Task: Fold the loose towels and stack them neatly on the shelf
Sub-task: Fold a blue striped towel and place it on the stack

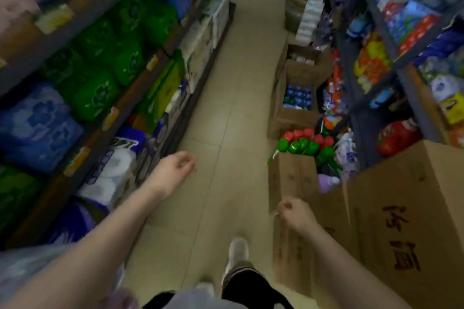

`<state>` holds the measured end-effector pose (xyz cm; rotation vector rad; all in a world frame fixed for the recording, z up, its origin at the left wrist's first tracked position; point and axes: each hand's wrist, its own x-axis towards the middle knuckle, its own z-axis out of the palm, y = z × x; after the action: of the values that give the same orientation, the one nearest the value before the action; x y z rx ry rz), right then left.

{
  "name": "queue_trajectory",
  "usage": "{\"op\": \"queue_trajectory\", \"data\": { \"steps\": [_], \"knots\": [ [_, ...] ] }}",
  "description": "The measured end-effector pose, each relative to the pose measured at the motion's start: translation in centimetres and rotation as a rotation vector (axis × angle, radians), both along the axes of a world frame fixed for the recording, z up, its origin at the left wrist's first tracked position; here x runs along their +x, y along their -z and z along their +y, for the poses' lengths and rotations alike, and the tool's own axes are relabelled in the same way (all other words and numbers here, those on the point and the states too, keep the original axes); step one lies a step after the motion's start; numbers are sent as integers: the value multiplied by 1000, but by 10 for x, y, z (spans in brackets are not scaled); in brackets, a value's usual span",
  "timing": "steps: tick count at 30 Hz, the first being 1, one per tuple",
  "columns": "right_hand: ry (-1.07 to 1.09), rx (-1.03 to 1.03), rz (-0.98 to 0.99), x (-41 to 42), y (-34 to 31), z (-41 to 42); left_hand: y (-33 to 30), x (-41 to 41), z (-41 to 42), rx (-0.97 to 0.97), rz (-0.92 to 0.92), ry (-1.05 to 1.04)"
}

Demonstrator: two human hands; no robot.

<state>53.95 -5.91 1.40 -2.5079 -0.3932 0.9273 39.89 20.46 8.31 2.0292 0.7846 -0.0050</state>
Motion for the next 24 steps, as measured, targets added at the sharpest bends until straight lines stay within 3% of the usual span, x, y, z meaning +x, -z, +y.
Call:
{"op": "queue_trajectory", "data": {
  "steps": [6, 17, 24],
  "knots": [
    [138, 27, 33, 152, 18, 48, 3, 169, 58, 33, -54, 30],
    [-42, 229, -13, 416, -32, 238, 58, 377, 220, 234, 311, 121],
    [-11, 305, -86, 575, -36, 377, 79, 537, 364, 277, 354, 200]
  ]
}}
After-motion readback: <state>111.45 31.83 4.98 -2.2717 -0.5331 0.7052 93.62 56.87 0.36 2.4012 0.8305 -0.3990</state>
